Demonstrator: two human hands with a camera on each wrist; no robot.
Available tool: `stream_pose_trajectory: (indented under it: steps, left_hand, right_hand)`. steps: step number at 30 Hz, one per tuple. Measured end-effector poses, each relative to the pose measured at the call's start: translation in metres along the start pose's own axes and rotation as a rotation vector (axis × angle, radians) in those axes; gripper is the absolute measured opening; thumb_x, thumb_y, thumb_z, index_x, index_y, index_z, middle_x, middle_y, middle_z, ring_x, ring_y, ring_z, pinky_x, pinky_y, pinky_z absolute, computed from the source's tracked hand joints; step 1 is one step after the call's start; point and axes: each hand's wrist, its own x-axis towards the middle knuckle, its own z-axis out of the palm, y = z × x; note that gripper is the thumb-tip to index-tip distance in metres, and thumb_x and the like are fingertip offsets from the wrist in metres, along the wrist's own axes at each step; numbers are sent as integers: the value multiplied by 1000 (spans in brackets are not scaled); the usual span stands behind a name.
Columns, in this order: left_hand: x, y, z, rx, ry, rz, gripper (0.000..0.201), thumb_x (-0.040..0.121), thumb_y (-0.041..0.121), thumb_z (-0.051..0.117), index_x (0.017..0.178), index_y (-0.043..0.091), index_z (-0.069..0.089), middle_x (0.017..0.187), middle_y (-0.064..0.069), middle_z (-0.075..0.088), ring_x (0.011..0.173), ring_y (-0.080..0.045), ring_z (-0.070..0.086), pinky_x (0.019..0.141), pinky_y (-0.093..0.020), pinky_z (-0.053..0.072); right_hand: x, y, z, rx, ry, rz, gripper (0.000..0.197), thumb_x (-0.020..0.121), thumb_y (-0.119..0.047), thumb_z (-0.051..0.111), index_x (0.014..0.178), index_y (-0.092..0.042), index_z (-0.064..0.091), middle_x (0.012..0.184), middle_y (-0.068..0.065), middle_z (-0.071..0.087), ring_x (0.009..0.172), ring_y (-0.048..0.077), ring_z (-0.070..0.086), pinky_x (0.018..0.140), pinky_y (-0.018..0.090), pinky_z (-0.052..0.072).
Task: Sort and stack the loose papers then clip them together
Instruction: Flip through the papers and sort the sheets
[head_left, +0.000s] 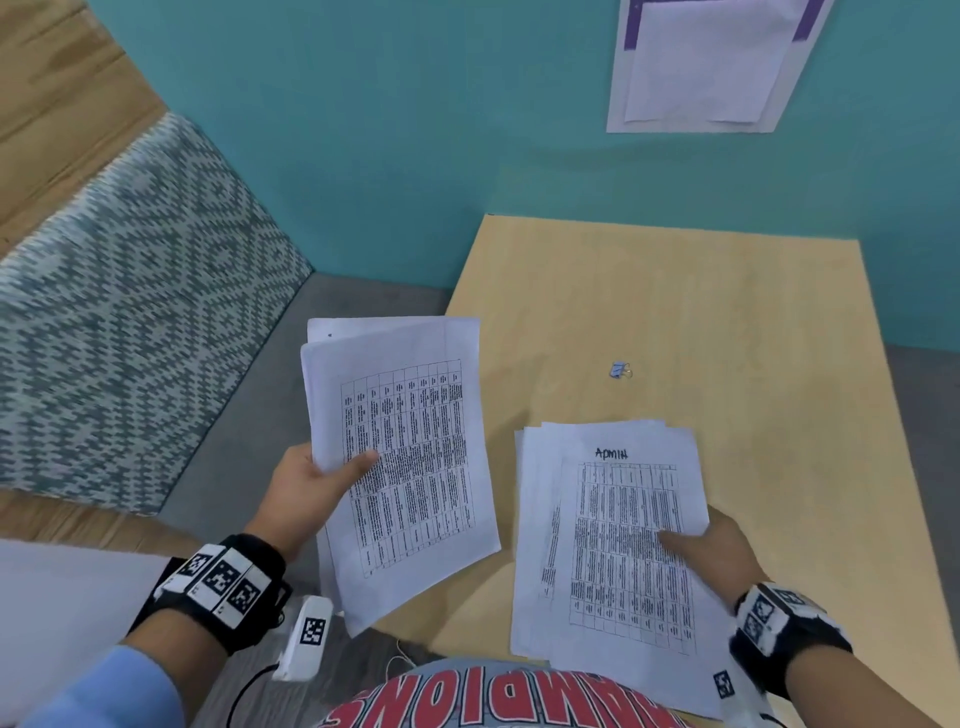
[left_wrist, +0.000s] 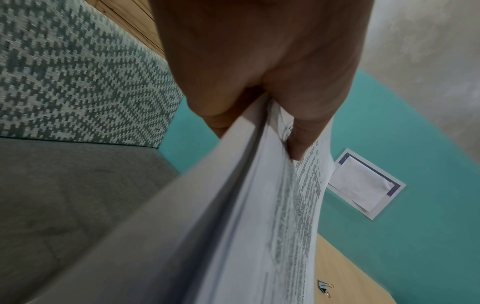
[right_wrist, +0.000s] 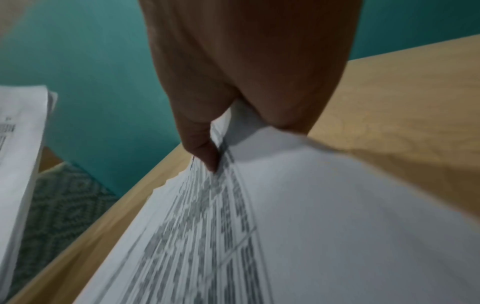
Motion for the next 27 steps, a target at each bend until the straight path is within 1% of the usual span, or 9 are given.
stream_pose_trajectory:
  steps: [3, 6, 10, 12, 16, 19, 23, 25, 27]
  left_hand:
    - [-2, -2, 2, 10, -1, 4, 17, 89, 27, 83, 104, 18, 81, 93, 14, 85, 83, -5, 81, 74, -26, 61]
    - [-4, -5, 6, 19, -10, 11, 20, 89, 26, 83, 107, 16, 80, 95, 15, 85, 85, -2, 81, 72, -21, 59]
    - [-4, -10, 8, 26, -34, 3, 26, 88, 27, 84, 110, 14, 81, 99, 12, 85, 89, -6, 81, 78, -28, 62]
    - [-1, -11, 7, 26, -38, -1, 27, 87, 27, 84, 109, 12, 81, 100, 8, 85, 89, -10, 82, 80, -33, 63]
    - [3, -12, 4, 23, -36, -5, 28, 87, 25, 85, 110, 10, 80, 102, 3, 86, 91, -15, 83, 81, -37, 64]
    - [4, -13, 2, 24, -26, -14, 28, 86, 27, 85, 108, 11, 81, 99, 4, 86, 89, -14, 83, 80, -36, 64]
    - [6, -13, 0, 31, -26, -18, 23, 88, 24, 84, 108, 12, 80, 95, 10, 86, 85, -8, 82, 74, -26, 62]
    - [7, -12, 0, 42, -36, -19, 18, 90, 23, 83, 105, 13, 80, 89, 12, 85, 79, -3, 81, 67, -19, 60]
    - [9, -10, 2, 77, -49, -22, 18, 90, 26, 83, 103, 13, 81, 90, 9, 85, 80, -7, 81, 68, -22, 60]
  right_hand:
    - [1, -4, -5, -35, -25, -6, 26, 87, -18, 84, 110, -16, 74, 95, 3, 77, 88, 22, 74, 74, 27, 52]
    - [4, -15, 13, -173, 67, -33, 23, 84, -18, 86, 101, -9, 72, 95, 9, 73, 81, 27, 72, 64, 26, 52]
    - [11, -21, 49, -430, 145, 22, 52, 79, -28, 89, 116, 2, 67, 130, 23, 52, 109, 38, 63, 96, 39, 54]
    - [12, -26, 59, -481, 131, 24, 59, 76, -29, 90, 121, 1, 65, 134, 23, 48, 112, 39, 61, 102, 40, 53]
    - [13, -38, 69, -365, 109, 80, 43, 83, -8, 79, 114, -3, 49, 108, 16, 59, 82, 30, 64, 75, 37, 58]
    - [10, -37, 71, -207, 116, 122, 55, 84, -1, 78, 111, -11, 32, 82, 1, 52, 69, 21, 57, 68, 37, 55]
    - [0, -25, 55, -119, 20, 90, 47, 83, -7, 82, 117, -16, 51, 98, 4, 64, 89, 27, 65, 77, 34, 52]
    - [-5, -14, 36, -95, 4, 91, 32, 88, -12, 79, 118, -13, 67, 107, 8, 73, 93, 27, 68, 82, 33, 53]
    - [-9, 4, 11, -83, 42, 110, 35, 92, -17, 76, 125, -6, 70, 112, 11, 76, 95, 29, 72, 90, 39, 58]
